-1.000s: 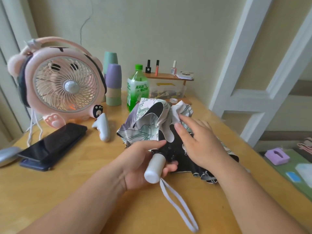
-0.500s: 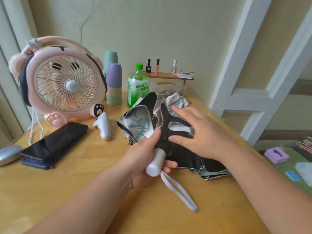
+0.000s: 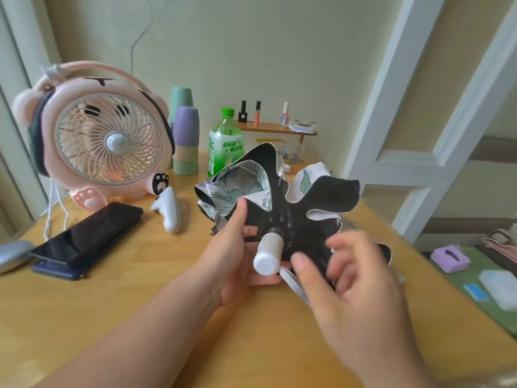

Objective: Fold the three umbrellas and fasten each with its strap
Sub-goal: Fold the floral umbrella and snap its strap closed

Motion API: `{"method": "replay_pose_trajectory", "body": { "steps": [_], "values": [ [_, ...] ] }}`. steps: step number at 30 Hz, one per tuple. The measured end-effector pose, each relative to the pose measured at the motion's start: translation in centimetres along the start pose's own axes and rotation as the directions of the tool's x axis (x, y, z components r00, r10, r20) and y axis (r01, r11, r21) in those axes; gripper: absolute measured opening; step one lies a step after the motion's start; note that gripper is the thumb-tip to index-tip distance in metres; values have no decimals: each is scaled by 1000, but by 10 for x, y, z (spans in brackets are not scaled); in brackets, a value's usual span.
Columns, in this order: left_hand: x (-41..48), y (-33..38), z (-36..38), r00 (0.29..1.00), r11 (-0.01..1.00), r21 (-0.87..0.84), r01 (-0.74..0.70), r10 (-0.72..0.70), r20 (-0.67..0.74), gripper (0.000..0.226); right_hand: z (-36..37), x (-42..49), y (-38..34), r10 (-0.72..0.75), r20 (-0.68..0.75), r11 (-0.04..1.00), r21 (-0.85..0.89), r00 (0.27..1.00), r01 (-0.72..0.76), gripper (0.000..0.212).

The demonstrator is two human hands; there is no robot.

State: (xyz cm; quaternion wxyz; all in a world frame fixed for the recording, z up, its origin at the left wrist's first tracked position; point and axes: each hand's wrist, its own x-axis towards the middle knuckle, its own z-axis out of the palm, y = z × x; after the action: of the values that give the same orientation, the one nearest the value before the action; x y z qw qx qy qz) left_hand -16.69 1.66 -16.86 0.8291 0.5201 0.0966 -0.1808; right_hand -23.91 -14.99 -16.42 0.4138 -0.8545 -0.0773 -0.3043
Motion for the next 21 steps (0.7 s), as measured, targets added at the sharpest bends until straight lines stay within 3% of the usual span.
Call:
{"method": "replay_pose_trajectory", "body": {
  "steps": [1,2,4,7,10,11,12,14,15,16,18,20,21],
  "values": [
    [-1,0,2,999,999,37,-39,40,-27,81,4,-6,-4,177,178,977,87,968,-194,62],
    [-4,-2,5,996,994,79,-74,78,-39,74,7,-8,-8,321,335,906,165,886,-390,71],
    [-5,-2,5,989,977,166,-137,146,-40,59,20,-2,-13,449,517,719,276,729,-638,82],
    [-8,-7,8,975,927,317,-201,219,-24,36,32,9,-21,467,603,493,429,647,-757,65],
    [-9,-9,6,954,825,511,-240,297,-32,35,33,19,-23,454,663,307,511,596,-803,36],
    [-10,-8,3,921,708,647,-284,388,-19,37,33,22,-20,474,643,305,521,601,-797,29],
    [-12,-5,-2,857,506,799,-325,515,22,36,30,24,-18,495,608,348,516,621,-783,23],
    [-22,3,-12,633,35,932,-361,743,217,19,23,27,-13,518,532,476,471,669,-743,16],
    [-27,9,-13,533,-109,892,-439,767,356,6,16,28,-13,510,504,538,446,697,-715,13],
    [-31,15,-13,476,-216,820,-530,725,498,13,7,30,-13,487,479,604,419,730,-678,10],
    [-29,18,-5,464,-339,665,-665,511,724,46,-10,37,-17,442,419,719,363,793,-593,9],
    [-21,20,11,468,-464,605,-646,386,795,70,-29,45,-24,414,326,809,296,850,-508,21],
    [-19,23,20,456,-526,610,-593,405,793,74,-38,49,-28,381,274,862,240,883,-447,20]
  ]
}}
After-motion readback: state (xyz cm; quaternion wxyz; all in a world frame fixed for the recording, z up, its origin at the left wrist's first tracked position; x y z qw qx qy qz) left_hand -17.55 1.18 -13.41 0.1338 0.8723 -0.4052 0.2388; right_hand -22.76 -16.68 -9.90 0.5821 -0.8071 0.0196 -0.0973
